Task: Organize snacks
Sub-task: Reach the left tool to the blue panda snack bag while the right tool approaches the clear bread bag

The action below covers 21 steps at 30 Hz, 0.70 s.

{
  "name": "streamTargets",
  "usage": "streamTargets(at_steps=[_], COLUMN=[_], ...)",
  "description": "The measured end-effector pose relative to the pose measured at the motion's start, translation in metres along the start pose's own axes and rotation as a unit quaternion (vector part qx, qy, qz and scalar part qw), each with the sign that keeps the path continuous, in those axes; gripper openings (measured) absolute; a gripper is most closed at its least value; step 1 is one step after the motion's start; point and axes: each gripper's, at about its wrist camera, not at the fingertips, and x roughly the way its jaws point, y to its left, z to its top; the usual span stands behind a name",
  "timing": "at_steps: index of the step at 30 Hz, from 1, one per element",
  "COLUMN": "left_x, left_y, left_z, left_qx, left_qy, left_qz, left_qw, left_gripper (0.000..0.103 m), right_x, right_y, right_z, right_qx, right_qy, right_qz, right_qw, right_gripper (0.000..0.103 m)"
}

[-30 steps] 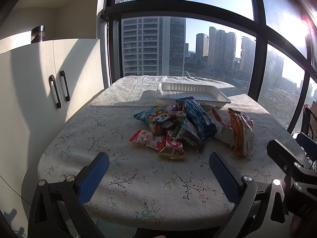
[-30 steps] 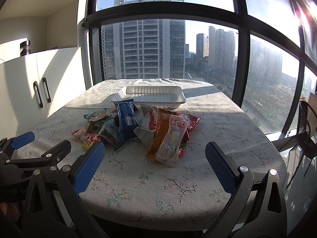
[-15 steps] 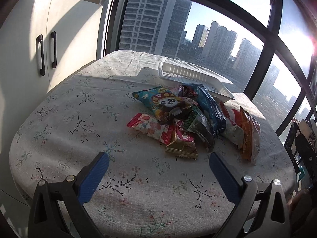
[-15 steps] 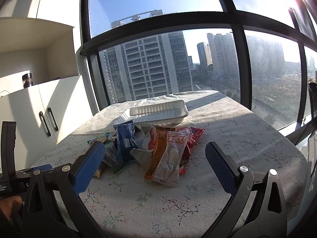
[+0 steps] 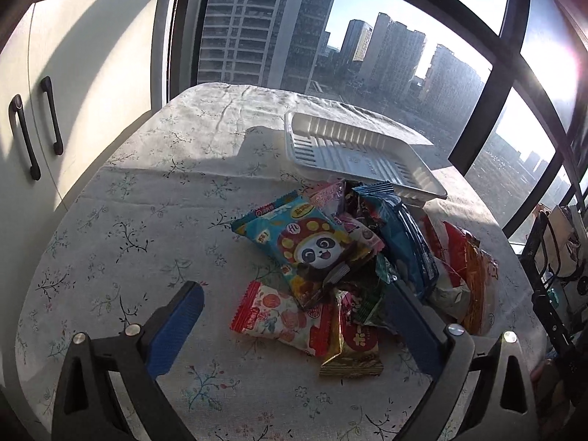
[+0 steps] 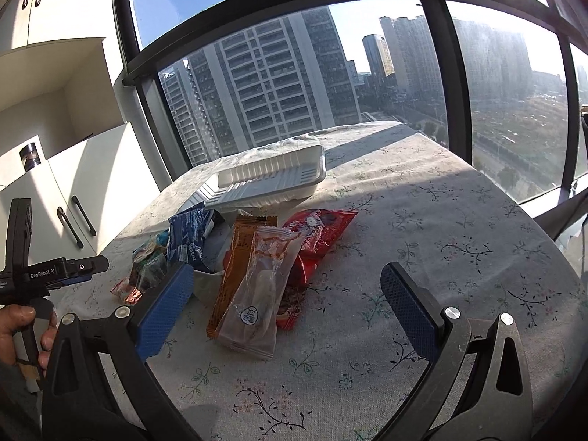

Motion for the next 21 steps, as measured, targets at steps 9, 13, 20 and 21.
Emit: streamTargets(at_steps=[9,13,20,21], left_x=[0.068,0.078,0.084,0.084], left_y=[-0.019,-0.014,-0.015,-0.013], left_z=[0.033,0.041,0.043,0.043], left_qx=[0.007,-0.008,0.023,0.028], left_qy=[0.077,0.084,0.098,0.104], left_qz=[0.048,0.056,0.065,0.069], left_qw=[0.9959,0.9949,0.9928,0.9918], left_gripper=[0.090,0.090,0.081,0.079], right_x=[0.031,0.036,0.042,0.043], right_y=[-0.033,-0.040,-0.038,-0.039], right_z=[0.014,0.014,0.009,0.009], right_qx=[0.050,0.063,0.072,0.073], right_qy=[0.042,0.049,0.067,0.069], right_qz=[0.018,0.029,0.046,0.047], right_qw=[0.998,0.996,0.994,0.994], right_gripper=[0.103,0.103,0.103,0.103])
